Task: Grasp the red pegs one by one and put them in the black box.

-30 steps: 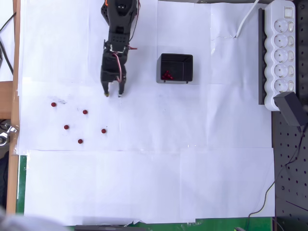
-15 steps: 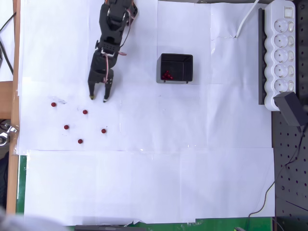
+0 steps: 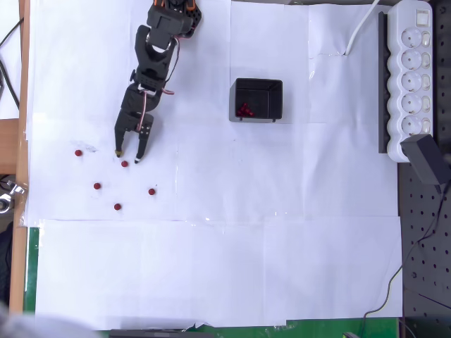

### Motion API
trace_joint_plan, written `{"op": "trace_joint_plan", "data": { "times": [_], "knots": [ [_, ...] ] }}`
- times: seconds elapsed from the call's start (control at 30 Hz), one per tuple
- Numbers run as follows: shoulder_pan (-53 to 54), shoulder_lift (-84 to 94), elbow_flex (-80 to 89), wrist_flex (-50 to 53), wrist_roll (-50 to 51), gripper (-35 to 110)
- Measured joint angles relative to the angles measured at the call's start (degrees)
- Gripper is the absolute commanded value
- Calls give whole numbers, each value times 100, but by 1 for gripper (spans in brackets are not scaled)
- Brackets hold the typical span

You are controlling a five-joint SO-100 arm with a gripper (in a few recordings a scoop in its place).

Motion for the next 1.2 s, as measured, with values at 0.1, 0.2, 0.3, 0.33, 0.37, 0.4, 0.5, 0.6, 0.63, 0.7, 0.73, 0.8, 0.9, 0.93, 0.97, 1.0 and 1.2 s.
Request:
{"op": "trace_joint_plan", "data": {
  "times": [0.1, 0.2, 0.3, 0.33, 0.37, 0.4, 0.5, 0.6, 0.63, 0.7, 0.73, 0.8, 0.9, 0.93, 0.97, 1.0, 1.2],
  "knots": [
    [0, 44, 62, -9, -114, 16],
    [0, 132, 123, -53, -185, 16],
    [0, 158, 149, -53, -246, 16],
    [0, 202, 176, -70, -264, 16],
    [0, 237, 229, -70, -281, 16],
    [0, 281, 264, -70, -290, 16],
    [0, 343, 360, -79, -343, 16],
    [0, 422, 457, -79, -378, 16],
    [0, 431, 466, -79, -404, 16],
    [-18, 431, 483, -79, -466, 16],
    [-18, 431, 483, -79, -483, 16],
    [-79, 431, 483, -79, -483, 16],
    [-88, 439, 483, -79, -483, 16],
    [-141, 439, 483, -79, -501, 16],
    [-158, 439, 483, -79, -536, 16],
    [-158, 439, 483, -79, -554, 15],
    [-211, 439, 527, -79, -562, 8]
  ]
}}
